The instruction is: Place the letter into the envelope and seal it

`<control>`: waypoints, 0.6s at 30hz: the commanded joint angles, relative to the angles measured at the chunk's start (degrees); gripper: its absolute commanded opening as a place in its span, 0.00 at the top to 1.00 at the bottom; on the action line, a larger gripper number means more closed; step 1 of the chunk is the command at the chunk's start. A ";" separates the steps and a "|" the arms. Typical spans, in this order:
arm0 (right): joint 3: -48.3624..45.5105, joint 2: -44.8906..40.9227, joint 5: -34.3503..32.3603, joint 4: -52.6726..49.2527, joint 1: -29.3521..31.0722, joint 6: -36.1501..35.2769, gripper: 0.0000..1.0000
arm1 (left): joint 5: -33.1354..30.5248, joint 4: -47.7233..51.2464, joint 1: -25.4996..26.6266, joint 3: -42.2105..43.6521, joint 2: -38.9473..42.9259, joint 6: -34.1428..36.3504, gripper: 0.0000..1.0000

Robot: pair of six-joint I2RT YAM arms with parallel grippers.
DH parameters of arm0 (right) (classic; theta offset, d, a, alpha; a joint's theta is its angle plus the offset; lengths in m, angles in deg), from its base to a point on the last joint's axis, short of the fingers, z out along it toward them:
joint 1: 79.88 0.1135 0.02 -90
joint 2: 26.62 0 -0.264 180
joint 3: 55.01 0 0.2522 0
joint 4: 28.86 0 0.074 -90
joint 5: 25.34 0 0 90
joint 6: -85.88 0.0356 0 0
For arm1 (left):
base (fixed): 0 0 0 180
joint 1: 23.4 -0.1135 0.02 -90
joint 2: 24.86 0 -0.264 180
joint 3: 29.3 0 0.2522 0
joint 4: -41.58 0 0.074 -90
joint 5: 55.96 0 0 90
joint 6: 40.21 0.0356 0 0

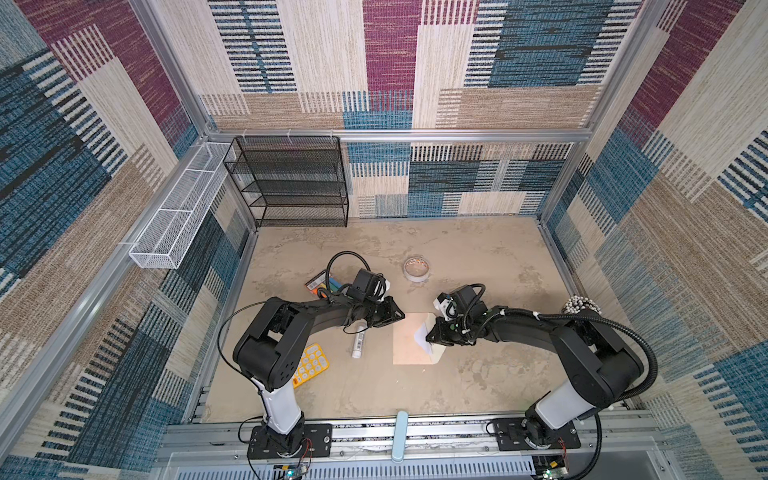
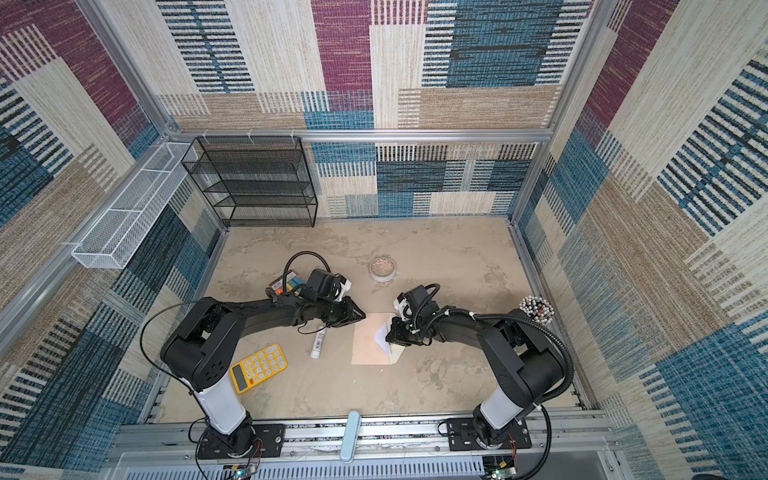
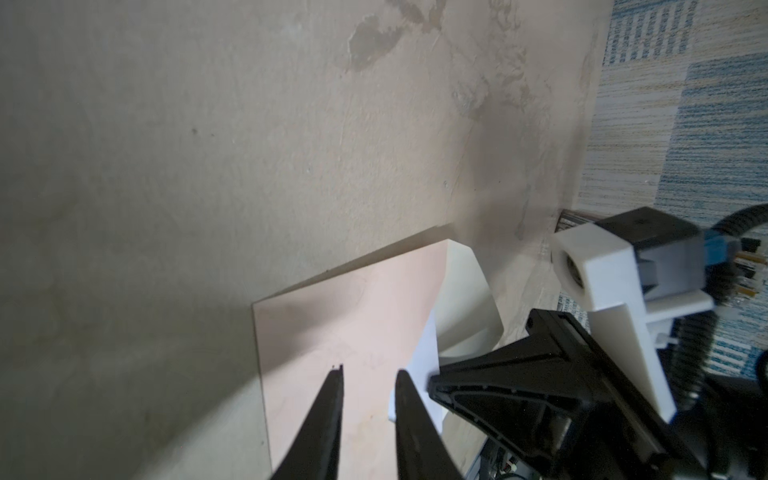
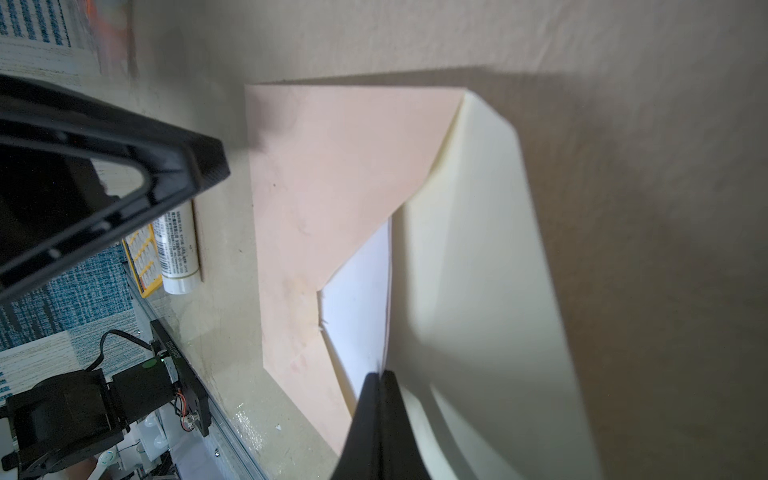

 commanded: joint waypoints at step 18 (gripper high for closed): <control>1.04 0.96 -0.46 -0.44 -0.07 -0.17 1.00 | 5.82 -4.79 3.86 15.40 7.25 -2.50 0.77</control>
